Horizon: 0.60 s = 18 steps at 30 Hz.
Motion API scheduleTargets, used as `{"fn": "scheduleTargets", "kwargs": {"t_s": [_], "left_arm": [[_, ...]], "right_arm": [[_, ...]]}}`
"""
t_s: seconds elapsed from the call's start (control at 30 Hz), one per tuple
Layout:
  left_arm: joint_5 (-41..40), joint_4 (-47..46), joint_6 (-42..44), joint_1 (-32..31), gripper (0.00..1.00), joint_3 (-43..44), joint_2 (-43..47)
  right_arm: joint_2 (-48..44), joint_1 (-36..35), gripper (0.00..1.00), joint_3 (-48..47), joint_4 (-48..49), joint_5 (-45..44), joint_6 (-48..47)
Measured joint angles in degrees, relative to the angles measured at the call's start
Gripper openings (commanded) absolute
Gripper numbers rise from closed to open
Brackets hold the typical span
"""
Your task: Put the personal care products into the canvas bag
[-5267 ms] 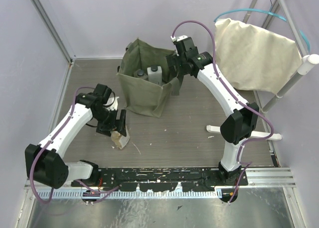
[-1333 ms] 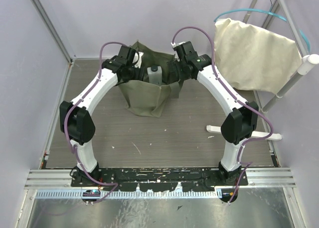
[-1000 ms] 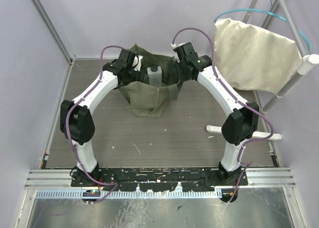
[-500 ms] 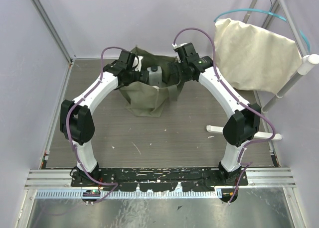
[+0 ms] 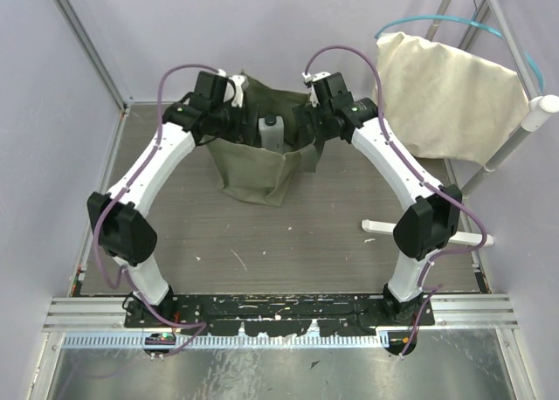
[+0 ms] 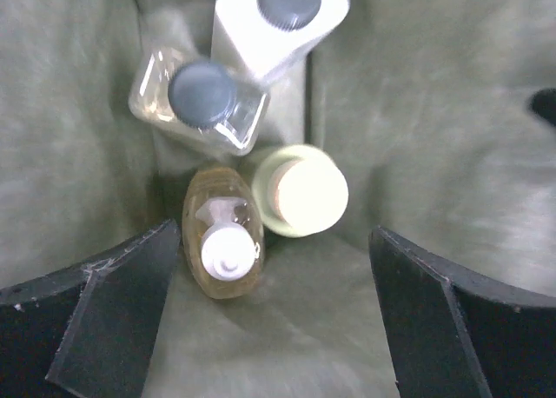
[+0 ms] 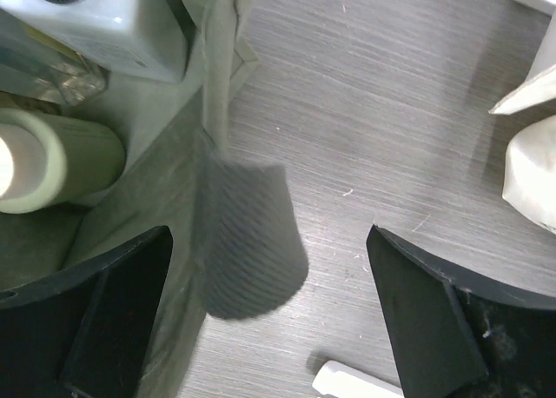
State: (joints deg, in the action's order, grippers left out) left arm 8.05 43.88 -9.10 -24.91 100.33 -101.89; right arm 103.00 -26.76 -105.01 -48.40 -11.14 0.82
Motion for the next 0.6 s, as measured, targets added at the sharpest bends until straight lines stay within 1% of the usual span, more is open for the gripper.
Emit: {"fn": "scheduleTargets", "kwargs": {"t_s": [0.13, 0.27, 0.37, 0.47, 0.6], "left_arm": [[0.0, 0.4, -0.8, 0.0, 0.98, 5.4, 4.3], [-2.0, -0.4, -1.9, 0.0, 0.98, 8.1, 11.0], [-5.6, -0.5, -2.4, 0.0, 0.98, 8.3, 16.2], [-10.0, 0.5, -2.7, 0.4, 0.98, 9.0, 19.6], [-14.6, 4.0, -3.4, 3.2, 0.98, 9.6, 22.3]], "right_arm": [[-2.0, 0.0, 1.00, 0.0, 2.0, 1.8, -0.4], [-4.9, 0.0, 1.00, 0.0, 4.1, 3.5, -0.6], [-6.7, 0.1, 1.00, -0.2, 5.9, 4.4, -0.6], [-8.3, 0.4, 1.00, -0.6, 8.0, 4.4, -0.5], [-10.5, 2.2, 1.00, -0.6, 11.3, 2.3, -0.5]]}}
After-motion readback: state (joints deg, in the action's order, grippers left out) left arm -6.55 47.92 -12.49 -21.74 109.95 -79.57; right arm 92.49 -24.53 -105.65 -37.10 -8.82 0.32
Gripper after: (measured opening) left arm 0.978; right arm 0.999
